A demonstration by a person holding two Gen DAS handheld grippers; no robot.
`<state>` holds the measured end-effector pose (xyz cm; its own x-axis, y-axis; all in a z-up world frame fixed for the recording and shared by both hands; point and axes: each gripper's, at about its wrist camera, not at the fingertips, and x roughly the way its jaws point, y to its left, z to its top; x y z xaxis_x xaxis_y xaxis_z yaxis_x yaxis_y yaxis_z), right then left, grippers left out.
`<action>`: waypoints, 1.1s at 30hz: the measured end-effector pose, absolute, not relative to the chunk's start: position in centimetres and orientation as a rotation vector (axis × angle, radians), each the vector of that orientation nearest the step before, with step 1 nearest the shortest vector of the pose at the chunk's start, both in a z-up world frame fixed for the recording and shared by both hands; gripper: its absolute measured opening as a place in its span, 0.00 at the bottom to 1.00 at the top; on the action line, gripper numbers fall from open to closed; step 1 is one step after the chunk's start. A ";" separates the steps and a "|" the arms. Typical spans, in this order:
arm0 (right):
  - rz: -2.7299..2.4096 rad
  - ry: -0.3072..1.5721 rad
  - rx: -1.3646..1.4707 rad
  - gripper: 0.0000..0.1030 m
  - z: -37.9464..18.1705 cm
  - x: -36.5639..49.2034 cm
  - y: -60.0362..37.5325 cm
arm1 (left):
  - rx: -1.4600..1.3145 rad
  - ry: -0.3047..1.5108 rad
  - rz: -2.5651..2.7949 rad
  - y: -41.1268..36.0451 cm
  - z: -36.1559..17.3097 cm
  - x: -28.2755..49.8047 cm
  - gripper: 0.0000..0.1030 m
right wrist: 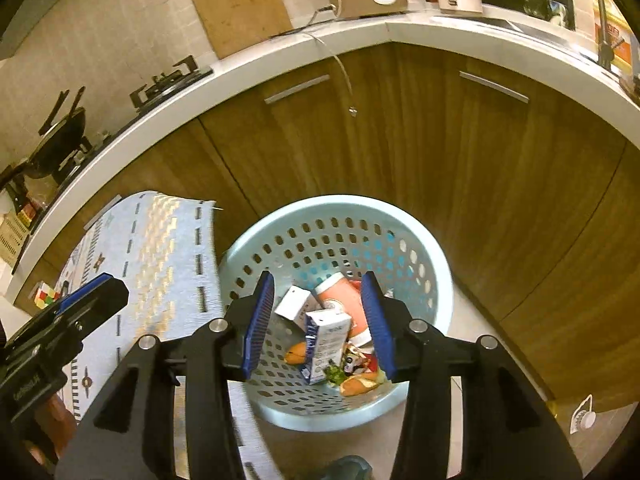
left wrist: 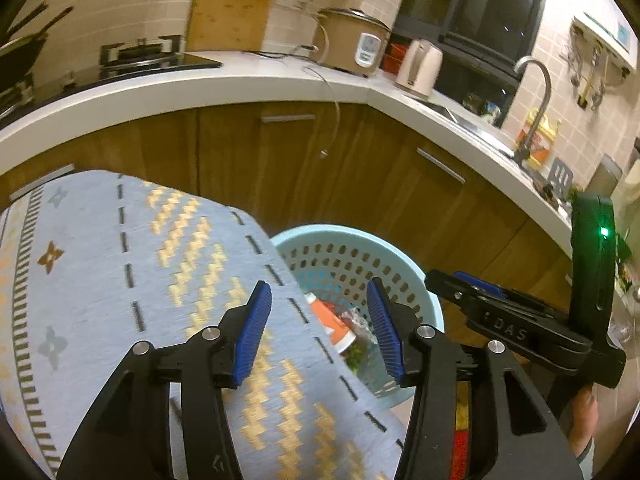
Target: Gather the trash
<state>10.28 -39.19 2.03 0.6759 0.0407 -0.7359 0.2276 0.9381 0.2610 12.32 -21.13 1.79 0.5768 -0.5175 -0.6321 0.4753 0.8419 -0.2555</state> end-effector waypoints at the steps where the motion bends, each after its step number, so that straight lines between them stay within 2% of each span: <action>1: -0.101 0.818 0.336 0.41 2.4 10.3 -38.6 | -0.070 0.746 -0.568 -20.4 2.0 12.2 0.53; 5: -0.070 0.781 0.291 0.44 3.8 10.4 -36.0 | -0.103 0.700 -0.515 -17.7 2.8 11.8 0.62; 9: -0.046 0.749 0.233 0.44 4.7 10.5 -33.1 | -0.111 0.658 -0.459 -15.3 3.3 11.4 0.66; 11: -0.036 0.730 0.202 0.46 4.9 10.5 -31.3 | -0.110 0.637 -0.431 -14.2 3.4 11.1 0.72; 15: -0.049 0.690 0.155 0.50 4.6 10.4 -28.1 | -0.099 0.597 -0.373 -12.6 3.1 10.5 0.76; 17: -0.066 0.688 0.130 0.56 4.1 10.6 -26.9 | -0.071 0.579 -0.338 -12.1 2.6 10.3 0.79; 19: -0.075 0.690 0.130 0.66 3.6 10.8 -26.1 | -0.059 0.566 -0.305 -11.6 2.2 10.4 0.79; 23: -0.156 0.670 0.123 0.74 2.2 11.0 -25.0 | -0.060 0.550 -0.254 -10.4 1.2 10.7 0.81; 33: -0.216 0.611 0.122 0.74 1.9 11.9 -24.7 | -0.089 0.590 -0.207 -8.6 -0.4 11.6 0.81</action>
<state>11.90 -24.68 1.92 0.7975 -0.1648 -0.5804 0.2365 0.9704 0.0494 11.64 -8.57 -0.44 0.8107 -0.2192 -0.5428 0.1682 0.9754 -0.1426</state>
